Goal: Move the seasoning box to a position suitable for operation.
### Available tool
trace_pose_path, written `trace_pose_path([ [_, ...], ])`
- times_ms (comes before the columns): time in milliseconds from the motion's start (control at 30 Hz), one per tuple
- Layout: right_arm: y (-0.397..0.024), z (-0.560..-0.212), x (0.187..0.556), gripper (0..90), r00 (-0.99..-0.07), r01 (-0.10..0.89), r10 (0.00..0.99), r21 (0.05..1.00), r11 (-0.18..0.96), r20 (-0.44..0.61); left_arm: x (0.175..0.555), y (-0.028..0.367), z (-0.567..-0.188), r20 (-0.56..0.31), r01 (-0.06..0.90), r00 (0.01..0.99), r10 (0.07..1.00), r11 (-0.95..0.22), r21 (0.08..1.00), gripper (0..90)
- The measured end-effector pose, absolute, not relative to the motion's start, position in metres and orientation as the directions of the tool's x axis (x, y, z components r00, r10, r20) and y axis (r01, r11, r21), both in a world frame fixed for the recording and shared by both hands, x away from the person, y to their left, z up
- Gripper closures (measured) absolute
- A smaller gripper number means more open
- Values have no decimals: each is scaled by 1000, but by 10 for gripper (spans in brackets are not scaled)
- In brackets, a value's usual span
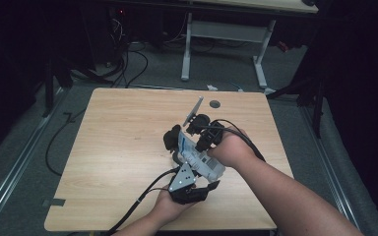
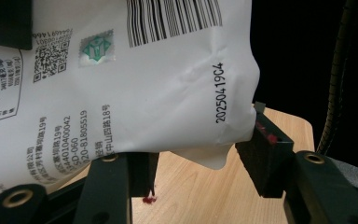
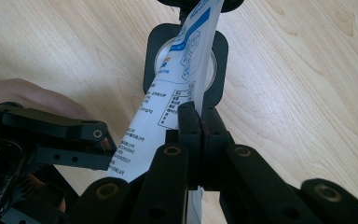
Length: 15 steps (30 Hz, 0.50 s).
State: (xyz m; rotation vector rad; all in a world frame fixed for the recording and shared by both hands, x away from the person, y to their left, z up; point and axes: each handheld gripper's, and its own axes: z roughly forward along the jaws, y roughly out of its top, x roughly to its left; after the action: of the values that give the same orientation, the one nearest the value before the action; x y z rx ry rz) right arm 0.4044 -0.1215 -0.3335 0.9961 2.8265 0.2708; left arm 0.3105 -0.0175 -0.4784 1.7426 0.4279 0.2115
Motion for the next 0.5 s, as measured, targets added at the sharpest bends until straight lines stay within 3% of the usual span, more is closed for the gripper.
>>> trace_pose_path([
  [500, -121, -333, 405, 897, -774, 606, 630, 213, 767, -66, 310, -17, -477, -88, 165, 914, 396, -164, 973, 511],
])
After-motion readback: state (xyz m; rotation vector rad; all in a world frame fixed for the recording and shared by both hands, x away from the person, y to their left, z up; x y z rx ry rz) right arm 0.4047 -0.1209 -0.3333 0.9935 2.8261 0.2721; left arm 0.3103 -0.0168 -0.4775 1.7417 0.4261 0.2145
